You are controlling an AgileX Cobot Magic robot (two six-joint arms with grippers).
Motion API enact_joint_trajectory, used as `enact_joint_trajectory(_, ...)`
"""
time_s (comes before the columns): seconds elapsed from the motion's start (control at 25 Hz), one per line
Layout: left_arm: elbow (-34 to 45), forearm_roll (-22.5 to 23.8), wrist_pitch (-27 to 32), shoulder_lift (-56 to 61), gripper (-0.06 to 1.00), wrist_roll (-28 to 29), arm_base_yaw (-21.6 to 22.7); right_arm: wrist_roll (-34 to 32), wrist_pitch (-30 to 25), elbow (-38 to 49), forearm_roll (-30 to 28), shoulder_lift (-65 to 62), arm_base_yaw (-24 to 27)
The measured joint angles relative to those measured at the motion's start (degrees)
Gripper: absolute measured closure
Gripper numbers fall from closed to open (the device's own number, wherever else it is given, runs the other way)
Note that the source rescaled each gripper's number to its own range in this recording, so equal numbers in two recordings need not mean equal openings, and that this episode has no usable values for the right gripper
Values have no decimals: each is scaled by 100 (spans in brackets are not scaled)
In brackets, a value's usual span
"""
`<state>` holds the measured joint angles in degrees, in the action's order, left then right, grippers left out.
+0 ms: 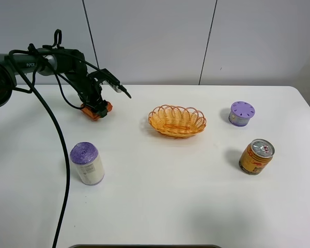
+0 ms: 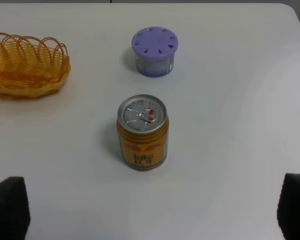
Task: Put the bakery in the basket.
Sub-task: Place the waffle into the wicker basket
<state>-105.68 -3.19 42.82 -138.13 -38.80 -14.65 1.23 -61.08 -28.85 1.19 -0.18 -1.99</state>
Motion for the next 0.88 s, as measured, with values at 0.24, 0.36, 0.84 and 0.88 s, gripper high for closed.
enact_joint_trajectory(0.24,0,1,13,276,92,516,-11,0,0,0,0,0,0)
enact_joint_trajectory(0.36,0,1,25,614,92,733,-67,0,0,0,0,0,0)
enact_joint_trajectory(0.84,0,1,-3,1888,92,1881,-956,0,0,0,0,0,0)
enact_joint_trajectory(0.88,0,0,-43,1948,92,1998,-1072,0,0,0,0,0,0)
